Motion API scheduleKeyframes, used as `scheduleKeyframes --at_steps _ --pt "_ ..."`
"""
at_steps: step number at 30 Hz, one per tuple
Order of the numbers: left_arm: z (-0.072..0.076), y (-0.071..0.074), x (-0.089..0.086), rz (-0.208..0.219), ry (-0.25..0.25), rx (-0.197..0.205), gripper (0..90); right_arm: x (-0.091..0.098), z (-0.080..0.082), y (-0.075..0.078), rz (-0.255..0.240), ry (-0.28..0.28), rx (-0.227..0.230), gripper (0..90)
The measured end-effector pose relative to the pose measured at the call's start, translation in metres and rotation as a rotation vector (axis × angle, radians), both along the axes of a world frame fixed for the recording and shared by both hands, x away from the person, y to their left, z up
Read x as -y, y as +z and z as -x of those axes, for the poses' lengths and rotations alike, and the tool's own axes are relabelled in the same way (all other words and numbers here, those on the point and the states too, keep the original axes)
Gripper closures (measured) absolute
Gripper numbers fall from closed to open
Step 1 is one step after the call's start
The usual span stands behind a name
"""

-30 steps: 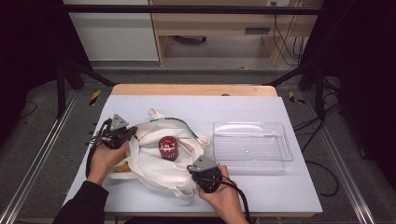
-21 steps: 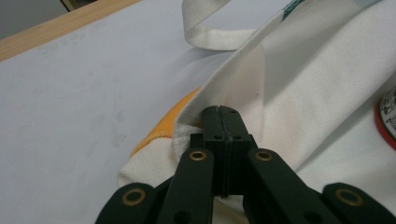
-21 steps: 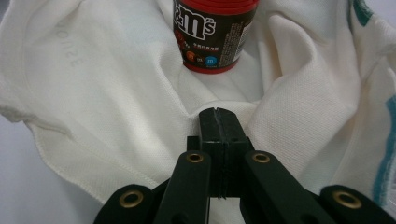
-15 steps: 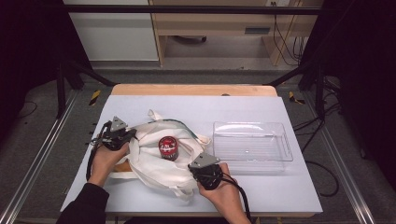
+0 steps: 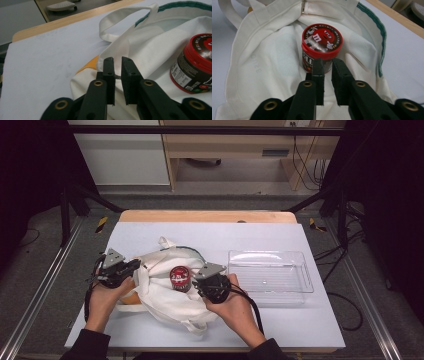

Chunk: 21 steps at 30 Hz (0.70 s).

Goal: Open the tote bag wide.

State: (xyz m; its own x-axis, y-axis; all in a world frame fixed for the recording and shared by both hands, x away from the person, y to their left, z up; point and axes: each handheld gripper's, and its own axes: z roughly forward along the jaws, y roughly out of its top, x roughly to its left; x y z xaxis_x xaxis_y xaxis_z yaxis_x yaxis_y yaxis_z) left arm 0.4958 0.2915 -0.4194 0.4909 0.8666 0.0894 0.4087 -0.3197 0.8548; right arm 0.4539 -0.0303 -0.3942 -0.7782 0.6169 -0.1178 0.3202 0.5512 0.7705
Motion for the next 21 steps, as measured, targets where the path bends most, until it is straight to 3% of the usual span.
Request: scheduleKeyframes --at_steps 3,7,12,15,21 --pt "0.005 0.001 -0.005 0.009 0.031 0.004 70.7 -0.008 -0.008 0.003 0.016 0.010 -0.014 67.6" --pt "0.015 0.000 -0.008 -0.024 0.070 0.028 54.7 -0.018 -0.019 0.006 0.057 0.034 -0.026 51.5" --pt "0.027 -0.004 -0.016 -0.011 0.083 0.030 40.3 -0.026 -0.034 0.008 0.051 0.068 -0.036 35.3" --pt "0.032 -0.007 -0.019 0.010 0.092 0.030 32.9 -0.029 -0.041 0.006 0.065 0.092 -0.049 30.4" --pt "0.043 -0.013 -0.022 -0.005 0.103 0.036 23.8 -0.037 -0.050 0.005 0.065 0.121 -0.086 21.9"
